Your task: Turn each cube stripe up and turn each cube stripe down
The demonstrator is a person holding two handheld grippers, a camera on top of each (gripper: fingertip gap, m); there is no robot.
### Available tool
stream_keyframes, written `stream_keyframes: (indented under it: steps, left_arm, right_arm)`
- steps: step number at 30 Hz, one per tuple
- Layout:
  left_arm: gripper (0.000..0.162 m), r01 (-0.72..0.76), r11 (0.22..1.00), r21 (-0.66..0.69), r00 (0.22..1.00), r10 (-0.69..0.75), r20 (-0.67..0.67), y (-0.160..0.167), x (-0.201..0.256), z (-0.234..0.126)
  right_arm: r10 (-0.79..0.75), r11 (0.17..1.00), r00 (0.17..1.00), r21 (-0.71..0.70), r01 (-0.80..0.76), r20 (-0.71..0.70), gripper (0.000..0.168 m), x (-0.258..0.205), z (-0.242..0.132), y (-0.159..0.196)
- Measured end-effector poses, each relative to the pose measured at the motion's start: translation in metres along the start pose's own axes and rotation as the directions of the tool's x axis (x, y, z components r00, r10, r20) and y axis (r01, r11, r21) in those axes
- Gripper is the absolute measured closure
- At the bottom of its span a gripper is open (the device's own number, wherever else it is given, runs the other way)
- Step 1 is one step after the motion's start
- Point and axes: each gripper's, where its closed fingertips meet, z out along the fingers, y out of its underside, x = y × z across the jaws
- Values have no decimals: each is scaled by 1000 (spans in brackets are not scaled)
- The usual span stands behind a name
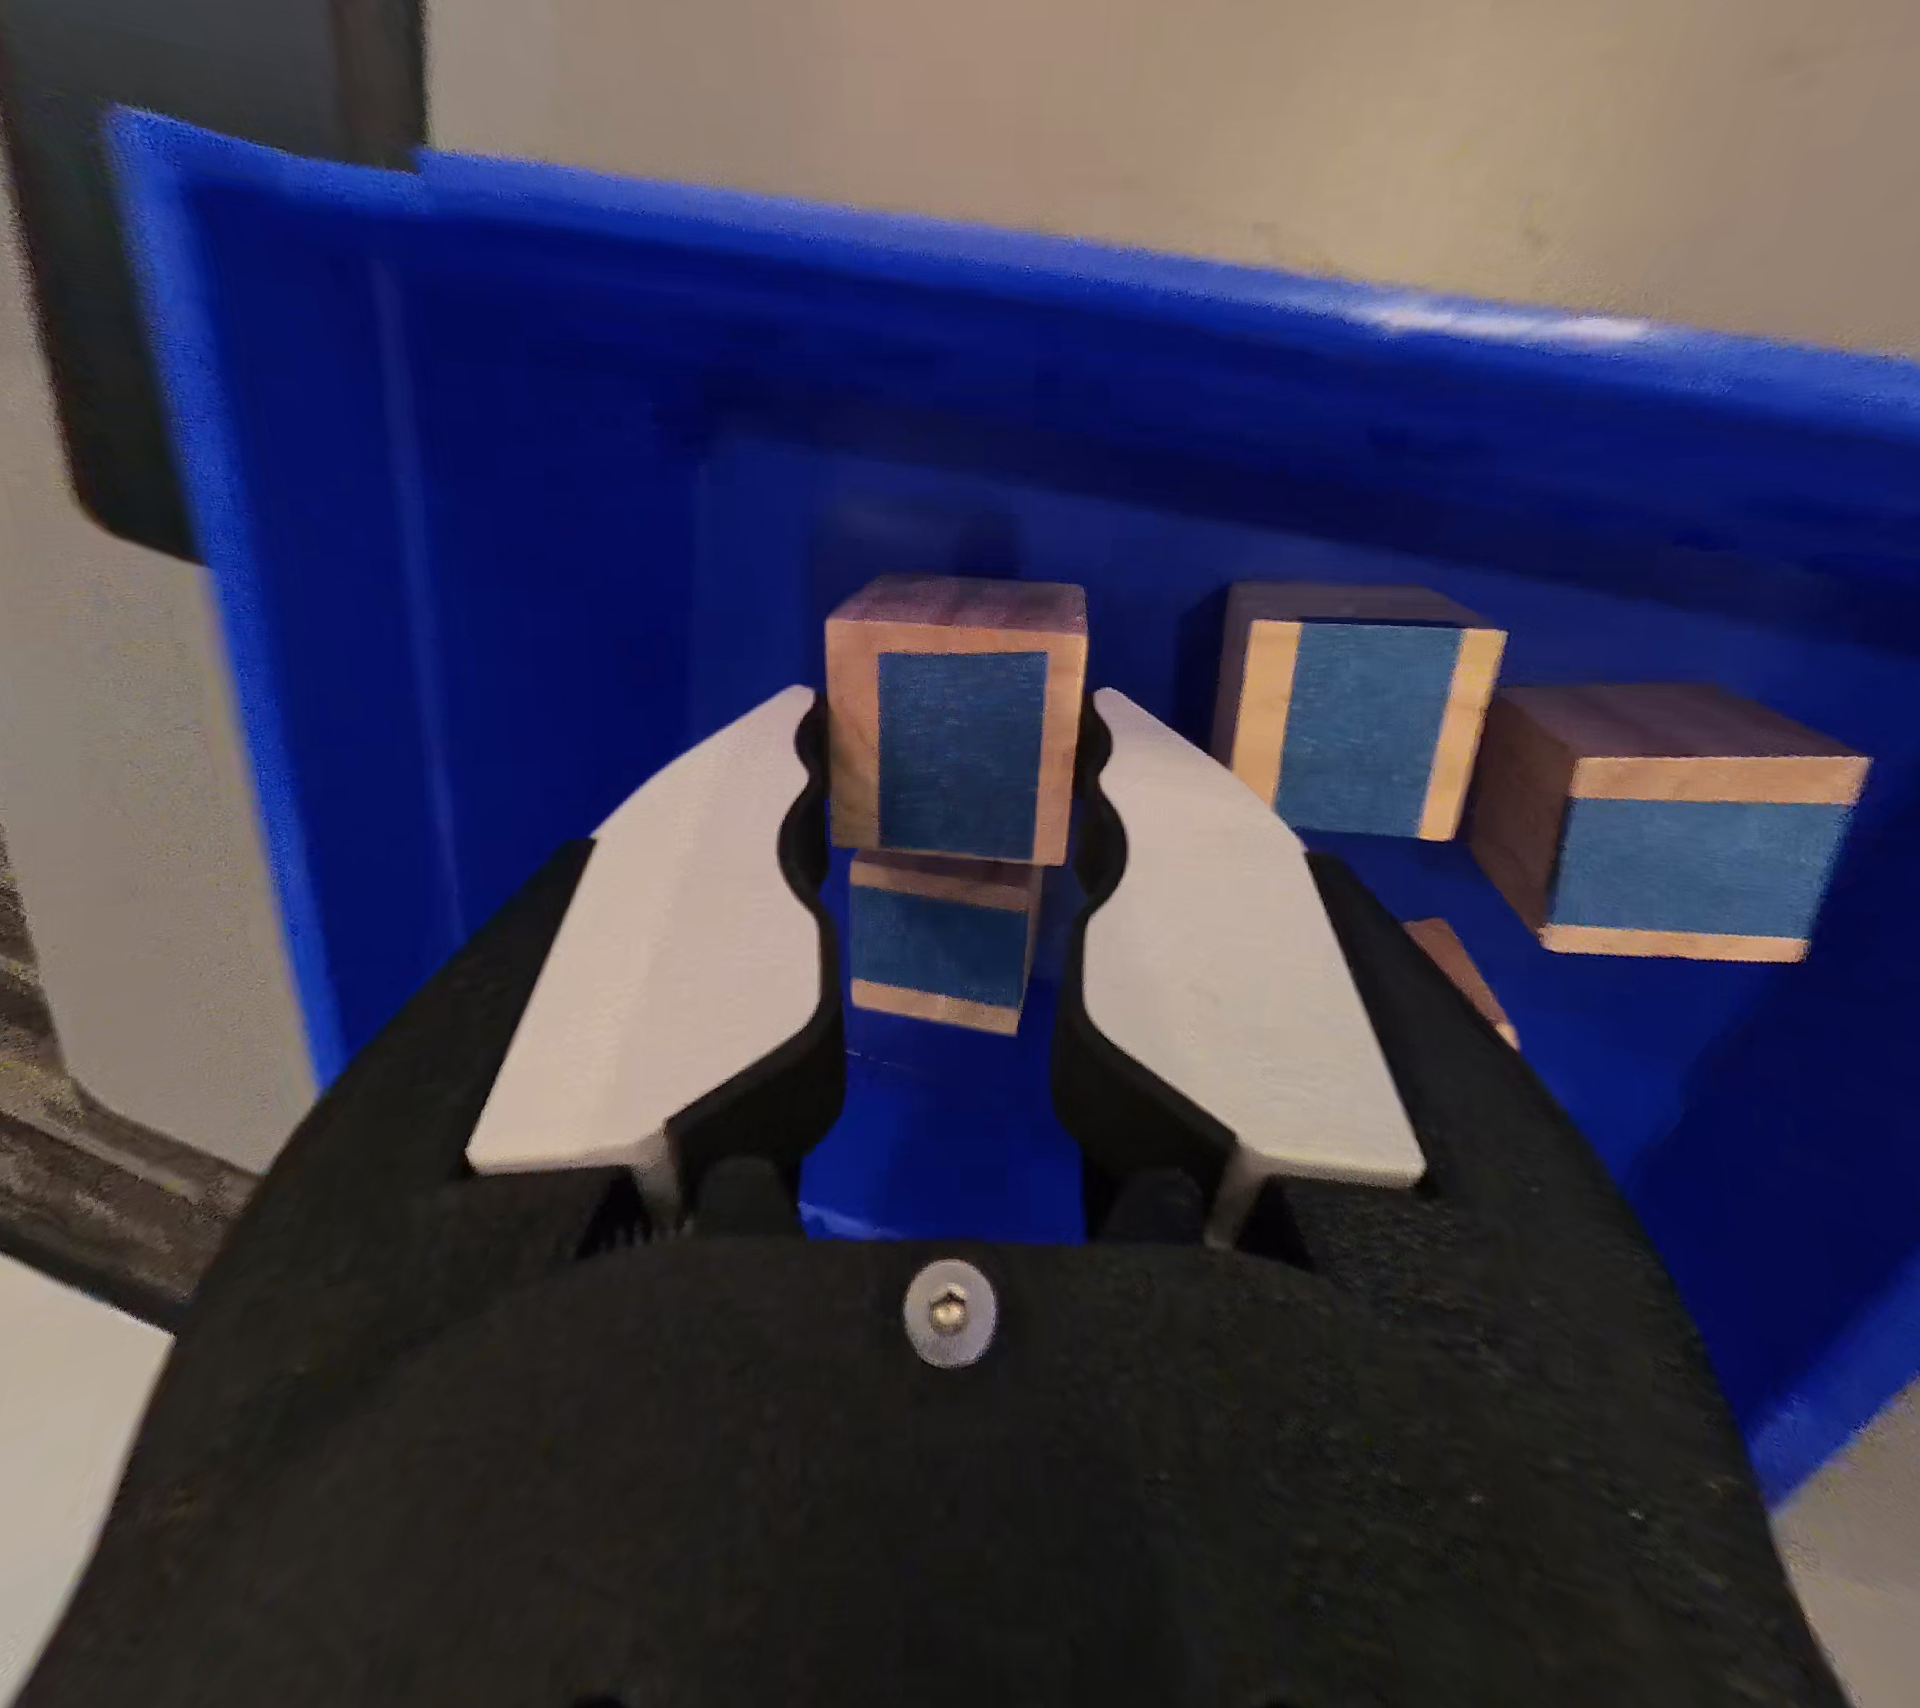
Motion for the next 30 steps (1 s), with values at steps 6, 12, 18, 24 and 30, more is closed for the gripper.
stream_keyframes:
  steps: [6, 12, 18, 24, 30]
  left_arm:
    - [117, 54, 968, 246, 983, -95, 158, -51, -6, -89]
    - [117, 179, 801, 571, 981, -193, -36, -146, 57, -164]
    - [117, 312, 637, 705, 926, -37, -376, -220, 141, -205]
    - [117, 390, 560, 731, 848, 92, -522, -250, 179, -227]
    - [118, 436, 543, 717, 778, 173, -604, -262, 195, -221]
  right_arm:
    - [-70, 978, 994, 201, 52, 85, 97, -53, 17, -56]
    - [-288, 866, 922, 481, 136, 259, 95, -190, 27, -118]
    - [-497, 687, 847, 683, 250, 189, 88, -296, 13, -133]
    - [-504, 556, 863, 758, 341, -18, 92, -303, -13, -152]
    - [-544, 520, 836, 755, 399, -67, 115, -310, -16, -151]
